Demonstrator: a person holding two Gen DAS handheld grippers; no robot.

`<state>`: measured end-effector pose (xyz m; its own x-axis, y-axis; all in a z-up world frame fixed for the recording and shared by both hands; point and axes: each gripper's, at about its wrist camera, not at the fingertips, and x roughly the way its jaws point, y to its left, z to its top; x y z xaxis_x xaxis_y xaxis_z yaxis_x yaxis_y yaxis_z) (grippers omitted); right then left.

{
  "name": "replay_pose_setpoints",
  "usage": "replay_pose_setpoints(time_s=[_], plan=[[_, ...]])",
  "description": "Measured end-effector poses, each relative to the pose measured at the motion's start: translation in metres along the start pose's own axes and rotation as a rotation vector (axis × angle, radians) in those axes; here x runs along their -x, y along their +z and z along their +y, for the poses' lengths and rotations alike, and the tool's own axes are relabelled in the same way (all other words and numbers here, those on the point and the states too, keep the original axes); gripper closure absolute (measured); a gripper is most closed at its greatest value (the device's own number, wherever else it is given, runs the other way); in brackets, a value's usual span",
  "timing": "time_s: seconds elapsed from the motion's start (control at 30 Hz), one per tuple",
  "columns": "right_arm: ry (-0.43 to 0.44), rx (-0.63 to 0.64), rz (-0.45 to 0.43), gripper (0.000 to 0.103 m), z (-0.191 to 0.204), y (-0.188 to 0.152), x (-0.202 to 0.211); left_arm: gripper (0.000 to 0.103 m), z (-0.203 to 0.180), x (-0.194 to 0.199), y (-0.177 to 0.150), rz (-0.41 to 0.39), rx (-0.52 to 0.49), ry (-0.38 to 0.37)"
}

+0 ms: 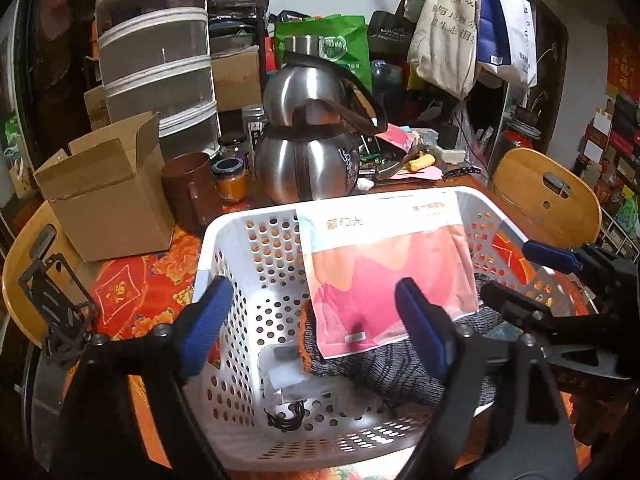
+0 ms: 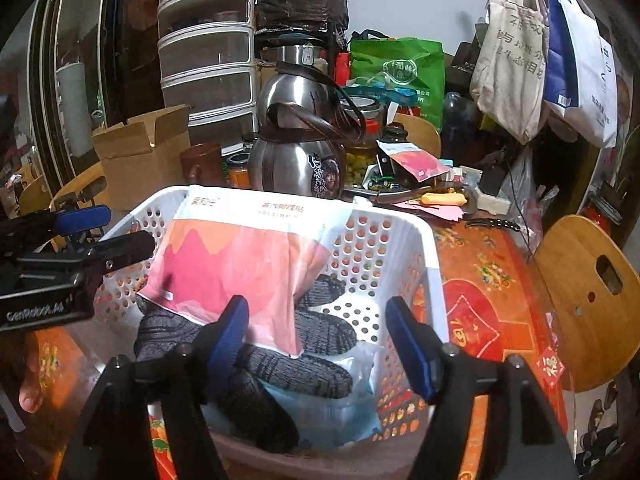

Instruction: Organize soft objects

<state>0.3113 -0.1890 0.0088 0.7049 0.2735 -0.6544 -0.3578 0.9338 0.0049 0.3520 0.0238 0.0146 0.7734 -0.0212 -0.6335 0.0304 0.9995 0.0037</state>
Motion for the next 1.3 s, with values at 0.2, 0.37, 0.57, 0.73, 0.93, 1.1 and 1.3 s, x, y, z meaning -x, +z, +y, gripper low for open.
replay_pose_setpoints(time_s=[0.2,0.37,0.57,0.73,0.93,1.1,1.3], plan=[[0.01,-0.001,-0.002,0.024,0.002,-0.003,0.008,0.005,0.002,0.006,-0.005,0.002,0.016,-0.005],[0.014,0.002,-0.006,0.02,0.002,-0.002,0.017,0.0,0.002,0.011,-0.009,-0.002,0.01,0.017],[0.009,-0.006,-0.012,0.017,0.002,-0.006,0.036,0.0,0.002,0.041,-0.021,-0.038,0.017,0.035],[0.052,-0.027,-0.035,0.013,0.005,-0.018,0.075,0.0,0.001,0.103,-0.048,-0.116,0.02,0.031],[-0.03,0.009,-0.072,0.011,0.028,-0.059,0.152,0.0,0.0,0.177,-0.087,-0.11,0.028,0.012],[-0.068,-0.091,-0.141,0.011,0.037,-0.101,0.214,0.0,-0.007,0.237,-0.129,-0.065,0.022,-0.041],[-0.061,-0.228,-0.157,0.0,0.048,-0.14,0.283,0.0,-0.027,0.313,-0.177,-0.107,-0.006,-0.014]])
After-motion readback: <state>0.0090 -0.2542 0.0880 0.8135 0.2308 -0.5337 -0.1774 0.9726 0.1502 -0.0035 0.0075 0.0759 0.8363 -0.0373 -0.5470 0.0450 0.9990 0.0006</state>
